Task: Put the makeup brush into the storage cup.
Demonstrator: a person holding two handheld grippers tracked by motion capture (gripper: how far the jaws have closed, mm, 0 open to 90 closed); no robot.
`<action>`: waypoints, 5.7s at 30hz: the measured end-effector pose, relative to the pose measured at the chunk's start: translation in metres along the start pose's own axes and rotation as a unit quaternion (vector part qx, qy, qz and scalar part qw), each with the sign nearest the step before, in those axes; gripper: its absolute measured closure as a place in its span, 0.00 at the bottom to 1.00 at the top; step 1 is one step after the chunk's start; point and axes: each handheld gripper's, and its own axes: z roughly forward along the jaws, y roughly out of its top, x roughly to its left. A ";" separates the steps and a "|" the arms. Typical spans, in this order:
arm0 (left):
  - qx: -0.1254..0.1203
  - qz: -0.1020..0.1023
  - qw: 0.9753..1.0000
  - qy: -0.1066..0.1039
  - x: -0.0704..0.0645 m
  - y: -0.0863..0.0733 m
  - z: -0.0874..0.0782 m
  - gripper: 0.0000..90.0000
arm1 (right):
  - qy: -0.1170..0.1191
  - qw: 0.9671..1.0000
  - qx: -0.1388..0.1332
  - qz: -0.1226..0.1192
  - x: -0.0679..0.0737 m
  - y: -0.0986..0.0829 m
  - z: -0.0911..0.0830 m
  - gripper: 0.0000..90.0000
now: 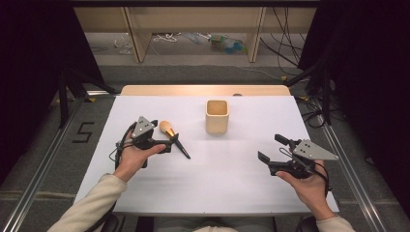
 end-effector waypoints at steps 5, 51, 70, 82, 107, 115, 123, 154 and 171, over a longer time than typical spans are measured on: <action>-0.001 -0.005 1.000 0.001 0.002 0.005 0.007 0.04 | 0.004 1.000 0.004 0.001 0.000 0.000 0.000 0.16; 0.355 -0.070 0.928 0.088 0.005 0.023 0.091 0.17 | 0.002 1.000 0.019 -0.007 -0.001 -0.004 0.005 0.16; 0.450 -0.135 0.878 0.094 0.008 0.030 0.107 0.17 | 0.008 1.000 0.022 -0.004 -0.002 -0.005 0.007 0.16; 0.464 -0.153 0.867 0.096 0.011 0.023 0.113 0.17 | 0.007 1.000 0.025 -0.004 -0.002 -0.005 0.007 0.16; 0.498 -0.156 0.848 0.093 0.009 0.016 0.121 0.19 | 0.009 0.999 0.042 0.011 -0.001 -0.006 0.006 0.16; 0.508 -0.150 0.843 0.092 0.011 0.017 0.122 0.21 | 0.007 0.999 0.037 0.003 -0.003 -0.006 0.006 0.16; 0.515 -0.148 0.840 0.090 0.009 0.016 0.123 0.24 | 0.008 0.999 0.042 0.011 -0.002 -0.006 0.006 0.16; 0.534 -0.068 0.840 0.062 0.009 0.020 0.117 0.82 | 0.011 0.999 0.032 0.003 -0.003 -0.007 0.008 0.16; 0.524 -0.051 0.849 0.049 0.010 0.018 0.115 0.83 | 0.011 0.999 0.033 0.004 -0.003 -0.007 0.008 0.16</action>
